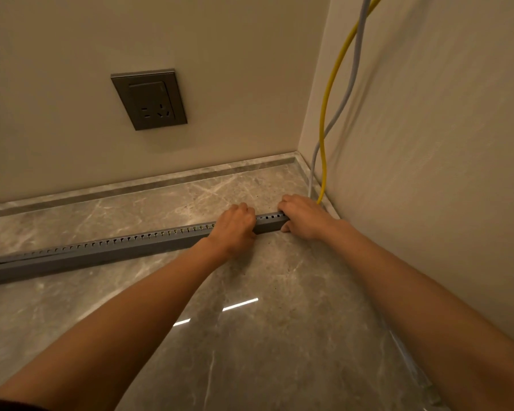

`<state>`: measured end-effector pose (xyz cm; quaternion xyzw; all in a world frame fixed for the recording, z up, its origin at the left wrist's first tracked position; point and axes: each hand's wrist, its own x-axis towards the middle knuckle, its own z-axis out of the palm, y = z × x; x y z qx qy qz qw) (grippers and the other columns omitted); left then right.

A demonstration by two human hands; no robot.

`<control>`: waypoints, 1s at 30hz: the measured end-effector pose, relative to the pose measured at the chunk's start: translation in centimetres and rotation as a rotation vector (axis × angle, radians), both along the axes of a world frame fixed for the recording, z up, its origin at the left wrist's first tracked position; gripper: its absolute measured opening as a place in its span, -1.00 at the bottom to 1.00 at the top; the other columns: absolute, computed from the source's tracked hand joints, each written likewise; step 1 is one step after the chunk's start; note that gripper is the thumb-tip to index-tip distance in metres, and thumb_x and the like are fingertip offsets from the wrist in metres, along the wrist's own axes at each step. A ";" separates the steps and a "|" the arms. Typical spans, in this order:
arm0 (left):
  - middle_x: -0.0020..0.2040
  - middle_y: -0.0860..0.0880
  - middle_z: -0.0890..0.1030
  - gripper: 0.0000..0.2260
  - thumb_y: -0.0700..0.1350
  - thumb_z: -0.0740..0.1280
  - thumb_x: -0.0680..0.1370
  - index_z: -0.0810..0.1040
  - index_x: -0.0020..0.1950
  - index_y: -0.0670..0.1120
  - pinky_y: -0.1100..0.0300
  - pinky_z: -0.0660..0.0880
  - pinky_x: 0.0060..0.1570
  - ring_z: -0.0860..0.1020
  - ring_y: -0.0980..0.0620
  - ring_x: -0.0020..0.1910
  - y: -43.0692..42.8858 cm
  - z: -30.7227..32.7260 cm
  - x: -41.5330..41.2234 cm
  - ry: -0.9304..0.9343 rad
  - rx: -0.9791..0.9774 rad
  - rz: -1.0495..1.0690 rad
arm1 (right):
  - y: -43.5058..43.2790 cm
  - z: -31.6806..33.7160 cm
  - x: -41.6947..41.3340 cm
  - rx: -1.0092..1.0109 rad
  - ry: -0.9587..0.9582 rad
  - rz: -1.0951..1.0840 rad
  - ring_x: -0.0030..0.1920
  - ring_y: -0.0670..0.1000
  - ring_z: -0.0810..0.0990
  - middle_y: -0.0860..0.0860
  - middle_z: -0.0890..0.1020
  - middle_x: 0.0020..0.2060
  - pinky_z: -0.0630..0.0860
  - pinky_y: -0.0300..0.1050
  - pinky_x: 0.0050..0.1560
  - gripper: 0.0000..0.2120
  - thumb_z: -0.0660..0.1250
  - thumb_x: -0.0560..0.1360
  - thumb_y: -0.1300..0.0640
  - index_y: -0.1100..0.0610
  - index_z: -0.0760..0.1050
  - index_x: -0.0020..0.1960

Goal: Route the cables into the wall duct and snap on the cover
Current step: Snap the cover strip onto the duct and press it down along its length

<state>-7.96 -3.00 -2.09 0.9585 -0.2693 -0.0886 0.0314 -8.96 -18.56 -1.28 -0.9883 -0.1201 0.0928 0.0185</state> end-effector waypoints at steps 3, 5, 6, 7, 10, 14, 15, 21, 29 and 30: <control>0.19 -0.21 0.49 -0.69 -0.12 0.32 0.53 0.43 0.20 -0.23 0.04 0.44 0.11 0.47 -0.16 0.15 0.8 0.1 0.2 0.049 -0.100 0.029 | 0.2 0.2 0.2 -0.050 -0.014 -0.005 0.18 0.16 0.49 0.15 0.52 0.17 0.43 0.01 0.12 -0.68 0.34 0.49 0.08 0.22 0.48 0.18; 0.17 -0.19 0.52 -0.69 -0.10 0.36 0.51 0.47 0.19 -0.21 0.04 0.46 0.09 0.50 -0.14 0.12 1.8 0.4 0.6 0.093 -0.174 0.051 | 0.7 0.3 0.4 -0.031 -0.001 -0.017 0.17 0.15 0.50 0.15 0.53 0.17 0.43 0.01 0.13 -0.65 0.35 0.48 0.04 0.21 0.49 0.18; 0.16 -0.18 0.53 -0.69 -0.09 0.36 0.50 0.48 0.19 -0.20 0.05 0.46 0.09 0.50 -0.13 0.11 2.5 0.5 0.7 0.107 -0.190 0.061 | 1.2 0.3 0.5 -0.004 0.010 -0.025 0.18 0.15 0.49 0.14 0.53 0.17 0.43 0.01 0.14 -0.64 0.35 0.48 0.02 0.20 0.48 0.19; 0.16 -0.18 0.54 -0.69 -0.09 0.36 0.50 0.49 0.20 -0.19 0.07 0.47 0.08 0.51 -0.12 0.11 3.2 0.6 0.9 0.118 -0.190 0.068 | 1.6 0.3 0.5 0.025 0.020 -0.034 0.18 0.14 0.49 0.14 0.52 0.17 0.43 0.00 0.15 -0.63 0.36 0.47 0.01 0.20 0.48 0.19; 0.13 -0.17 0.57 -0.69 -0.08 0.38 0.49 0.53 0.19 -0.17 0.12 0.46 0.01 0.52 -0.10 0.09 5.7 0.9 1.6 0.171 -0.154 0.117 | 3.5 0.0 0.7 0.116 0.056 -0.031 0.18 0.13 0.47 0.14 0.51 0.17 0.41 -0.01 0.15 -0.63 0.37 0.47 0.01 0.19 0.48 0.18; 0.10 -0.16 0.62 -0.69 -0.08 0.42 0.46 0.57 0.16 -0.16 0.12 0.45 -0.04 0.55 -0.10 0.06 8.2 1.6 2.3 0.252 -0.122 0.161 | 6.5 -0.2 1.0 0.294 0.139 -0.024 0.17 0.12 0.44 0.14 0.50 0.15 0.39 -0.03 0.15 -0.67 0.35 0.49 0.04 0.21 0.49 0.17; 0.09 -0.16 0.62 -0.69 -0.07 0.42 0.46 0.57 0.15 -0.15 0.09 0.46 -0.02 0.55 -0.11 0.05 8.6 1.6 2.3 0.240 -0.113 0.163 | 7.3 -0.3 1.0 0.310 0.147 -0.016 0.17 0.12 0.44 0.14 0.49 0.15 0.38 -0.03 0.15 -0.68 0.35 0.49 0.05 0.21 0.49 0.16; 0.05 -0.17 0.63 -0.74 -0.06 0.36 0.48 0.60 0.11 -0.16 0.04 0.47 -0.02 0.55 -0.14 0.04 8.0 1.0 1.6 0.083 -0.056 0.136 | 8.4 -0.7 0.6 0.321 0.060 -0.025 0.15 0.11 0.45 0.12 0.50 0.14 0.37 -0.05 0.15 -0.70 0.35 0.50 0.08 0.21 0.50 0.16; 0.06 -0.18 0.60 -0.75 -0.08 0.37 0.48 0.59 0.10 -0.17 0.06 0.45 -0.06 0.54 -0.14 0.04 8.3 0.8 1.3 0.085 -0.129 0.142 | 8.5 -0.2 1.0 0.248 0.057 -0.012 0.14 0.12 0.48 0.13 0.51 0.13 0.40 -0.04 0.13 -0.69 0.36 0.48 0.06 0.21 0.51 0.16; 0.09 -0.18 0.58 -0.73 -0.08 0.37 0.48 0.56 0.14 -0.16 0.05 0.45 -0.01 0.52 -0.13 0.07 8.6 0.7 1.3 0.104 -0.134 0.141 | 8.5 -0.2 0.9 0.242 0.063 -0.013 0.14 0.12 0.48 0.12 0.51 0.14 0.41 -0.04 0.14 -0.68 0.36 0.48 0.06 0.21 0.50 0.16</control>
